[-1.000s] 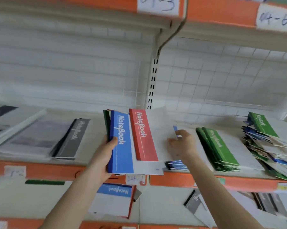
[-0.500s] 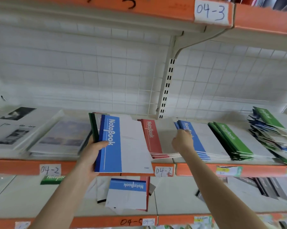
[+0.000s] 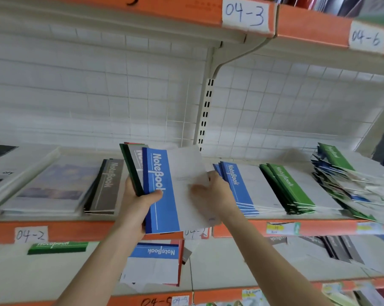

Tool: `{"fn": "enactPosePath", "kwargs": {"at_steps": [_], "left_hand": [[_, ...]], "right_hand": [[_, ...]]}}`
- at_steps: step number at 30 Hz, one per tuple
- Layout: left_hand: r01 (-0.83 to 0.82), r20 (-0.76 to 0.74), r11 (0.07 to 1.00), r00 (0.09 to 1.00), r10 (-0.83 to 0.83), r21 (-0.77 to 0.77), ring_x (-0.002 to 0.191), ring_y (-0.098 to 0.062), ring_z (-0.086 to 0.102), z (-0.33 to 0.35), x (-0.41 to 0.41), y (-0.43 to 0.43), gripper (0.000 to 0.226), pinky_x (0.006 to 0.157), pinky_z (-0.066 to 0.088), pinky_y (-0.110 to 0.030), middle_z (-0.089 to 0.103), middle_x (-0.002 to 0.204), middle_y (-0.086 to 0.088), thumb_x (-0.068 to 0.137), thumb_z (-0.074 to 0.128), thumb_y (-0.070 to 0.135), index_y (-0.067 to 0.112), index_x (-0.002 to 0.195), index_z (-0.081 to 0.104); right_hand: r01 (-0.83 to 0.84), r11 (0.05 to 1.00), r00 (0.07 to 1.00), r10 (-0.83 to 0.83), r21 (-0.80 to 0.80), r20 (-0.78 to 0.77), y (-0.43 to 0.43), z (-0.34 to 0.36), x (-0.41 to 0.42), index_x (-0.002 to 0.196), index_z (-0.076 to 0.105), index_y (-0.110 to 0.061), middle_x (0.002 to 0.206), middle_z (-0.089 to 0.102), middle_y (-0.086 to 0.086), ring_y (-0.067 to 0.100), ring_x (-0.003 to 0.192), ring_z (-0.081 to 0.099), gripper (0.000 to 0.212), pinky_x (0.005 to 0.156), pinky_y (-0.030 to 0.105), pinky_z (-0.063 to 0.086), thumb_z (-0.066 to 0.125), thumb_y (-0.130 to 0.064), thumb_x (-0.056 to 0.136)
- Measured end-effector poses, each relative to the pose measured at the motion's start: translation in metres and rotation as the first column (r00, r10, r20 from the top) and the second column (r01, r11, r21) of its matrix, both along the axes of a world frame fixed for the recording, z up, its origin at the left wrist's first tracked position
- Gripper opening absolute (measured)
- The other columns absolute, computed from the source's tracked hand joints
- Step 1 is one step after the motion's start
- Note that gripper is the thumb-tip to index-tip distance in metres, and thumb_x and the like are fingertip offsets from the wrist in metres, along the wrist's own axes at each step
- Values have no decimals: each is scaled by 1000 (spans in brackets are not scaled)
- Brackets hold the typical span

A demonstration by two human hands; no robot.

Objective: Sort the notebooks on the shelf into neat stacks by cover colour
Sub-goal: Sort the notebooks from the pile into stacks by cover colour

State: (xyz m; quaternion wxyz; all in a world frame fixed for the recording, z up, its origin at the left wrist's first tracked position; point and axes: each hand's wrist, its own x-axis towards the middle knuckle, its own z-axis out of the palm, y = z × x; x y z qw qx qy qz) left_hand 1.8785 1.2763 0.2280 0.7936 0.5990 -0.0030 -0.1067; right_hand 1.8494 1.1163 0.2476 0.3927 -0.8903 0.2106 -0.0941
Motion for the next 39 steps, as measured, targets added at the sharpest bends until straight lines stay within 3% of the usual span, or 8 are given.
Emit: {"fn": "enactPosePath", "kwargs": {"at_steps": [5, 12, 20, 25, 28, 31, 35, 39], "left_hand": [[8, -48, 997, 999, -12, -79, 87, -17, 63, 5, -4, -48, 24, 61, 49, -32, 65, 97, 4, 97, 49, 18, 34, 115, 49], [53, -56, 998, 997, -55, -46, 84, -14, 57, 5, -1, -76, 41, 61, 44, -30, 62, 96, 5, 91, 53, 3, 35, 115, 50], [70, -63, 997, 996, -68, 36, 87, -19, 55, 3, 10, -77, 50, 60, 44, -33, 60, 99, 1, 84, 53, -7, 35, 112, 46], [96, -52, 994, 994, -94, 50, 92, -18, 56, 1, 15, -77, 51, 62, 45, -34, 61, 103, 2, 83, 58, -5, 39, 106, 46], [100, -33, 994, 995, -98, 46, 97, -20, 57, 1, 18, -75, 53, 64, 46, -35, 62, 107, 1, 83, 60, -3, 38, 113, 46], [109, -23, 993, 994, -108, 54, 102, -22, 56, 1, 19, -71, 52, 70, 48, -38, 61, 110, 1, 84, 61, 1, 36, 120, 47], [117, 44, 985, 991, -123, 126, 100, -19, 58, 3, 25, -55, 39, 80, 48, -38, 63, 103, 4, 88, 57, 3, 31, 113, 48], [-58, 255, 868, 964, -80, 493, 87, -12, 61, 0, 29, -28, 24, 67, 51, -28, 63, 95, 10, 87, 63, 13, 27, 103, 52]], "right_hand": [[132, 991, 991, -132, -1, 17, -65, 2, -12, 116, 44, 0, 113, 58, 17, 32, 105, 55, 34, 75, 32, 43, 57, -14, 88], [328, 944, 943, -325, -38, 70, -175, 2, -24, 115, 58, -5, 107, 65, 14, 30, 98, 62, 35, 69, 26, 42, 63, -6, 81], [236, 899, 934, -314, -369, -169, -186, -15, 1, 108, 55, 4, 110, 61, 20, 31, 99, 59, 28, 61, 25, 37, 60, -11, 86], [129, 820, 941, -278, -557, -193, -173, -21, 8, 130, 40, -6, 131, 41, 17, 34, 123, 37, 48, 91, 37, 39, 57, -26, 90], [110, 989, 994, -112, -99, -13, -150, -6, 16, 121, 52, 1, 101, 56, 11, 24, 92, 52, 41, 78, 30, 41, 49, -31, 95], [-52, 794, 991, 115, 606, -66, -110, 9, 21, 92, 59, -7, 77, 61, 4, 18, 65, 58, 30, 61, 25, 48, 46, -34, 97], [-95, 715, 995, 83, 692, 52, -70, -1, 36, 100, 60, -1, 80, 63, 7, 20, 67, 59, 14, 63, 27, 51, 50, -9, 94], [-89, 653, 992, -12, 752, 127, -46, -8, 51, 95, 57, -9, 85, 64, 6, 20, 72, 61, 9, 62, 30, 54, 48, -7, 95]]}}
